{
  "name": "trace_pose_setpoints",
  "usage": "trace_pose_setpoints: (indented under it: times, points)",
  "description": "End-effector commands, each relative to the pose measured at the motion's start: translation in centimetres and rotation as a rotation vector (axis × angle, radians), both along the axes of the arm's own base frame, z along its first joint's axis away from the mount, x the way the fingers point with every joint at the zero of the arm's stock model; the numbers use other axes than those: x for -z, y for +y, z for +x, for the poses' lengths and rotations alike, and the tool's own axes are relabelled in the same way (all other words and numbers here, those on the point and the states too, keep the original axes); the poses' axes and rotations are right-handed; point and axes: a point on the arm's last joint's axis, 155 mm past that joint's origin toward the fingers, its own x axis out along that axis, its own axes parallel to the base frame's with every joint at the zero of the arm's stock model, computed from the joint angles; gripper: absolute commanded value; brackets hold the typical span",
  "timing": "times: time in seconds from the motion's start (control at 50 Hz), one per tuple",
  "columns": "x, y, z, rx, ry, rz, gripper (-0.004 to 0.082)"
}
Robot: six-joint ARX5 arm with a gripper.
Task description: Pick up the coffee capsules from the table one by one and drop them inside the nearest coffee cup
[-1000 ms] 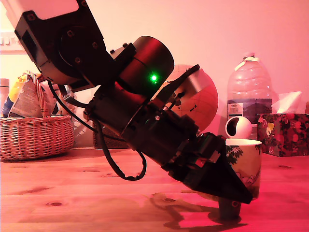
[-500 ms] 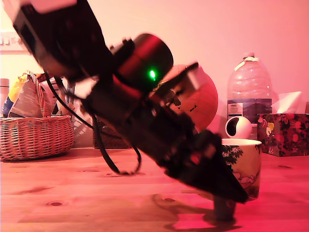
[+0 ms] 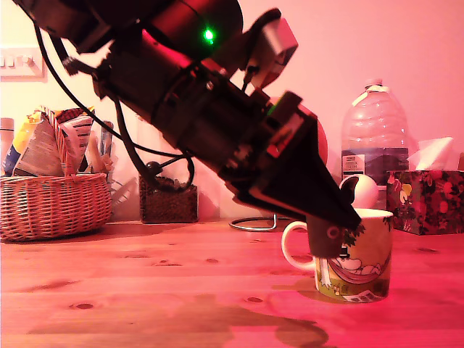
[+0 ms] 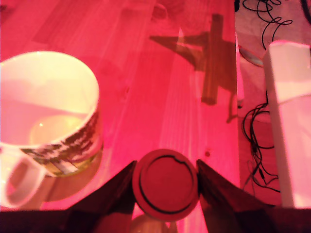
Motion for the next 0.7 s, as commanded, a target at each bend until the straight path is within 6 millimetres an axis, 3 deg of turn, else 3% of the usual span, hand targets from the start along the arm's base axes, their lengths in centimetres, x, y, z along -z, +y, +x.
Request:
trace_pose_setpoints:
  times: [0.0, 0.2, 0.44, 0.68]
  points:
    - [-1.2, 0.0, 0.5, -0.008, -0.030, -0.025, 0.0197]
    - [-2.1, 0.0, 1.4, -0.029, -0.049, -0.055, 0.0197]
    - [-4.4, -0.6, 4.0, -0.106, -0.118, -0.076, 0.0197]
    - [-5.8, -1.0, 4.9, -0.122, -0.123, -0.051, 0.0197]
